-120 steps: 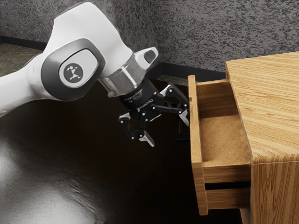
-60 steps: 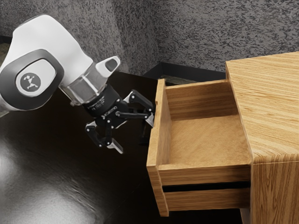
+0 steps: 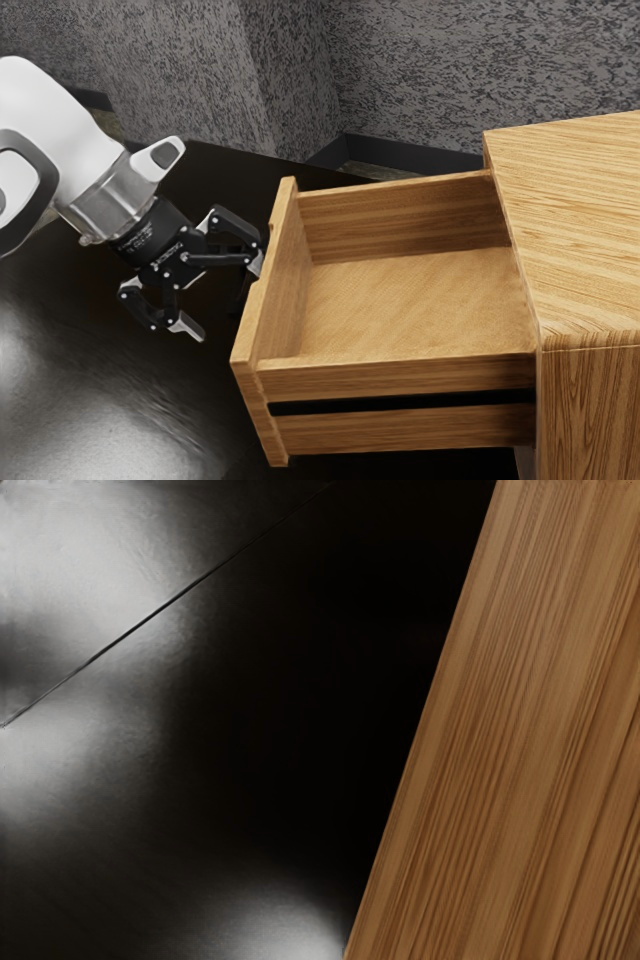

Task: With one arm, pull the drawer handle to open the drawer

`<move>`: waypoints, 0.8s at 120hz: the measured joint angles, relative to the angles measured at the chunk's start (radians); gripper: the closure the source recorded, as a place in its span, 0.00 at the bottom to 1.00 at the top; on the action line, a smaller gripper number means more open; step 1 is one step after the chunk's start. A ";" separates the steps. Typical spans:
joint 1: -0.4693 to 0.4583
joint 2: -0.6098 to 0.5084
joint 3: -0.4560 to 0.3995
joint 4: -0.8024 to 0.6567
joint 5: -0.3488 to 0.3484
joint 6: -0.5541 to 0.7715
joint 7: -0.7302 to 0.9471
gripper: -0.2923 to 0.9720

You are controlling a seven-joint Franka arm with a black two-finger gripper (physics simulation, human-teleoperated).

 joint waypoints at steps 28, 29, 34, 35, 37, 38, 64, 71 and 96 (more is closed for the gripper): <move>0.006 -0.020 0.000 -0.007 0.011 -0.006 0.000 0.24; 0.006 -0.020 0.000 -0.007 0.012 -0.006 0.000 0.24; 0.006 -0.024 0.001 -0.007 0.015 -0.007 0.001 0.24; 0.006 -0.024 0.001 -0.006 0.016 -0.007 0.001 0.24; 0.006 -0.025 0.001 -0.006 0.016 -0.007 0.001 0.24; 0.006 -0.026 0.002 -0.006 0.017 -0.007 0.002 0.24; 0.006 -0.056 0.008 0.002 0.046 -0.010 0.006 0.23; 0.006 -0.064 0.009 0.004 0.052 -0.011 0.007 0.23; 0.006 -0.086 -0.049 0.158 0.171 -0.081 0.021 0.23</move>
